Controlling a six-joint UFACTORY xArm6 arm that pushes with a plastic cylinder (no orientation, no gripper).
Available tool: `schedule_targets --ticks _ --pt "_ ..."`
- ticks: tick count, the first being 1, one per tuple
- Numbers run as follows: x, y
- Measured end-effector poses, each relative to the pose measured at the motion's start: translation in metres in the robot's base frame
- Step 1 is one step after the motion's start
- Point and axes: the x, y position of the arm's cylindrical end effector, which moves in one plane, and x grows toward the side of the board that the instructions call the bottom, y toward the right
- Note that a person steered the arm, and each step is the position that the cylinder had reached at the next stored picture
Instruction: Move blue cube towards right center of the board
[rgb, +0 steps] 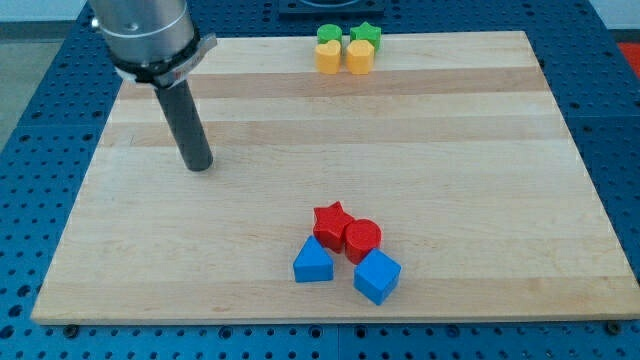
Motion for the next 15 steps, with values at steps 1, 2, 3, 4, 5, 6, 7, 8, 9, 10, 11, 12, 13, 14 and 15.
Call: schedule_targets --ticks 1,2,3,4,5,6,7,8,9,10,11,12,13,14,15 --pt "0.036 0.002" --pt "0.079 0.002" --pt "0.120 0.013" --pt "0.152 0.031" --pt "0.170 0.068" --pt "0.172 0.110" --pt "0.172 0.152" --pt "0.171 0.189" --pt "0.161 0.204" --pt "0.147 0.218" --pt "0.130 0.220" --pt "0.122 0.220" --pt "0.122 0.238" --pt "0.122 0.245" --pt "0.121 0.245"
